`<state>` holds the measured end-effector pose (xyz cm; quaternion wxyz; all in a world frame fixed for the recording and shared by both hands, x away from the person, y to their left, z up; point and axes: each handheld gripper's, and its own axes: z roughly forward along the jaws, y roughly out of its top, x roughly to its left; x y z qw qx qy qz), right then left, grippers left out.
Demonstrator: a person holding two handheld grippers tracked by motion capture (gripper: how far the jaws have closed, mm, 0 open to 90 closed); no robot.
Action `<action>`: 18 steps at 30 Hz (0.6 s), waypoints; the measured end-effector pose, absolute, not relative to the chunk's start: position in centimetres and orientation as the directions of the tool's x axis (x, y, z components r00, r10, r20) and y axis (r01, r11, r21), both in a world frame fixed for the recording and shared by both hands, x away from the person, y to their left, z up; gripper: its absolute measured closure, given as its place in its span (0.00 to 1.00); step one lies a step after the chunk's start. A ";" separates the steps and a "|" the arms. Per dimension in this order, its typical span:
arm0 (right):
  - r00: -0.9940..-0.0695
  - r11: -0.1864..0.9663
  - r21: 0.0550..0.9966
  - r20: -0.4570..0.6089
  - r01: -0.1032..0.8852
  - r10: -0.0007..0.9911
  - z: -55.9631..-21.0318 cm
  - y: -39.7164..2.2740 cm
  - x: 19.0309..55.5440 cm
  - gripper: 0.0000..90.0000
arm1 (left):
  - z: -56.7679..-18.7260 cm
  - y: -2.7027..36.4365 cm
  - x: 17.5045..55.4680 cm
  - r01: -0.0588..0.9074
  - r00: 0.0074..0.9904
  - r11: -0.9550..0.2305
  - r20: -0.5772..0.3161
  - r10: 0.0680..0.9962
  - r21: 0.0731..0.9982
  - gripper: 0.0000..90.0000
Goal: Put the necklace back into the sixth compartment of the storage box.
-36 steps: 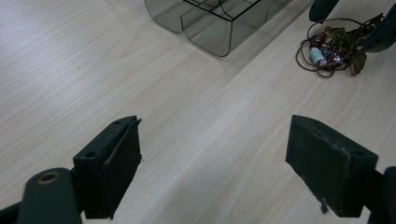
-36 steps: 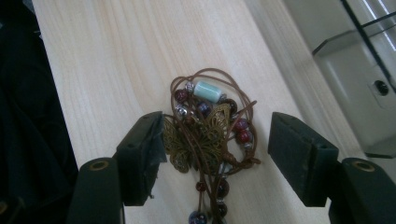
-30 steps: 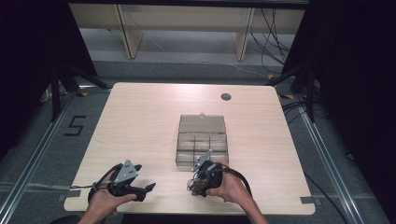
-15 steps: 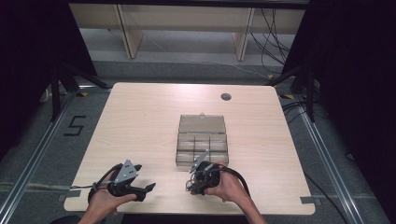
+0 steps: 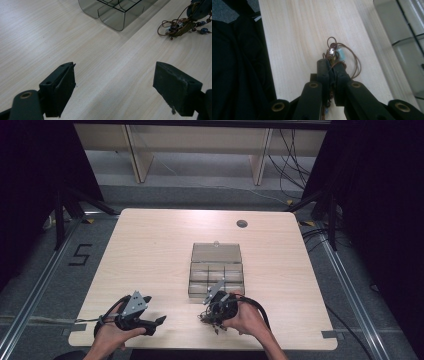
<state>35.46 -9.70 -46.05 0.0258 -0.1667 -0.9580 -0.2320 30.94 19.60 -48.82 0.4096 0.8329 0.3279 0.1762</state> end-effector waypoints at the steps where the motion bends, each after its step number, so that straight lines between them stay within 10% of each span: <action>1: -0.944 0.836 0.438 0.122 0.329 0.307 -45.7 -9.8 35.5 0.96 | -48.8 19.6 30.9 0.402 0.723 -0.449 0.025 0.691 0.798 0.19; 18: -0.954 0.868 0.400 0.073 0.294 0.290 -41.5 -10.7 36.4 0.96 | -48.8 19.6 31.0 0.394 0.725 -0.456 0.035 0.688 0.798 0.19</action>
